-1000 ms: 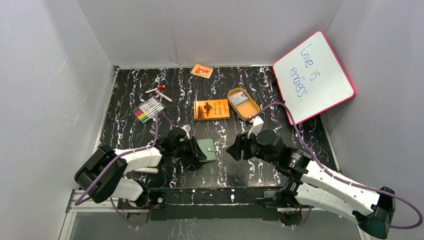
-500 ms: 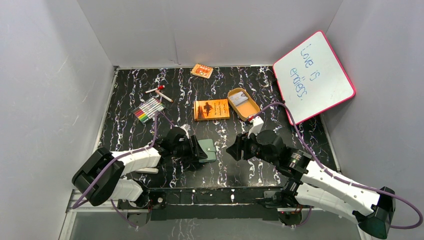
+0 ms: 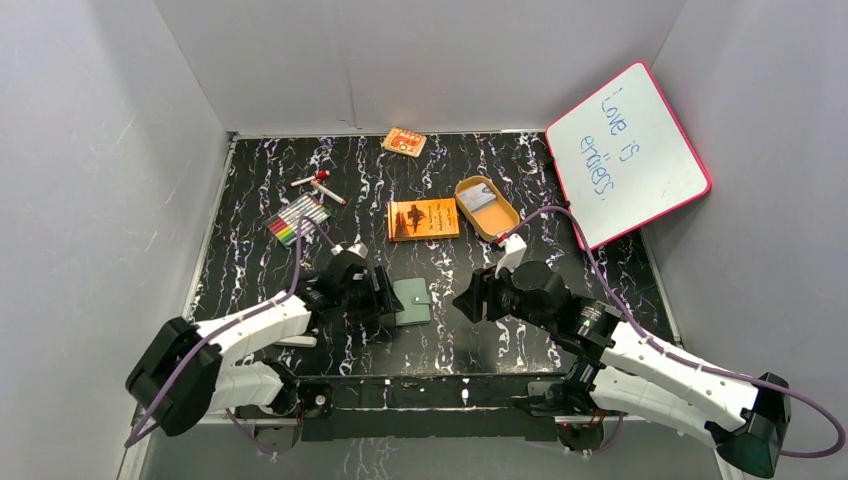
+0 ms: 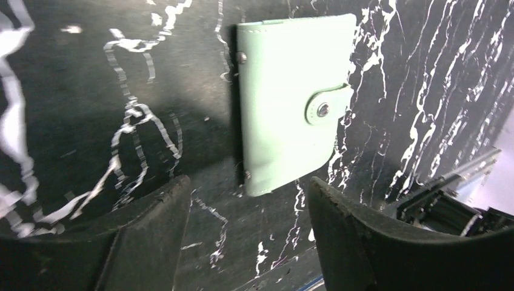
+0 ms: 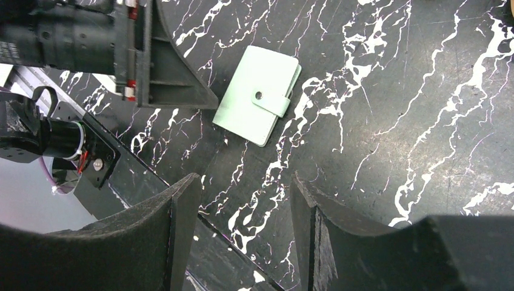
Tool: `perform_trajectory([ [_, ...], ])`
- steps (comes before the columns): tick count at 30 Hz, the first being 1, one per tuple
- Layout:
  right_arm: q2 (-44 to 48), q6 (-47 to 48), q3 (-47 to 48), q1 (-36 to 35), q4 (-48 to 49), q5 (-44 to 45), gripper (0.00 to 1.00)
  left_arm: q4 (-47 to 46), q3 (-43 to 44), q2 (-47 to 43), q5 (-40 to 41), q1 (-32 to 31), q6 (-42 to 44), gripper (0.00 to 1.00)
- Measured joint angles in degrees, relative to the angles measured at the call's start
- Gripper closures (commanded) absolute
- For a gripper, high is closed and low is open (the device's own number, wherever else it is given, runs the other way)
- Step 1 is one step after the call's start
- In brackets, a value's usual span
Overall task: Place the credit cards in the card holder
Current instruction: Place the card holder at the center of the board, then reset both arms
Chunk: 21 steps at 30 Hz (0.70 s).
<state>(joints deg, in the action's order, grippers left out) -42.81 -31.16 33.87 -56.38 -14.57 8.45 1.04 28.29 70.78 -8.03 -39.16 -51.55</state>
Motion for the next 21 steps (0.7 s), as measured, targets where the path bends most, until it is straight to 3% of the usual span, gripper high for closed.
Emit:
perform_trajectory([
  [4, 0.00, 0.02, 0.00, 0.00, 0.00, 0.09, 0.36, 6.73, 1.66, -6.67, 4.44, 0.02, 1.88, 0.31],
  [8, -0.22, 0.02, 0.00, 0.00, 0.17, 0.07, 0.37, 6.73, 3.78, -9.57, 5.31, 0.02, 3.61, 0.48],
  [13, -1.70, -0.13, -0.02, 0.00, 1.07, -0.92, 0.38, 3.08, 4.94, -2.40, 2.49, -0.31, 4.66, 0.65],
  [21, -1.92, -0.20, -0.02, 0.00, 1.05, -1.20, 0.38, -1.25, 4.96, 5.44, 0.92, -1.33, 5.14, 0.69],
])
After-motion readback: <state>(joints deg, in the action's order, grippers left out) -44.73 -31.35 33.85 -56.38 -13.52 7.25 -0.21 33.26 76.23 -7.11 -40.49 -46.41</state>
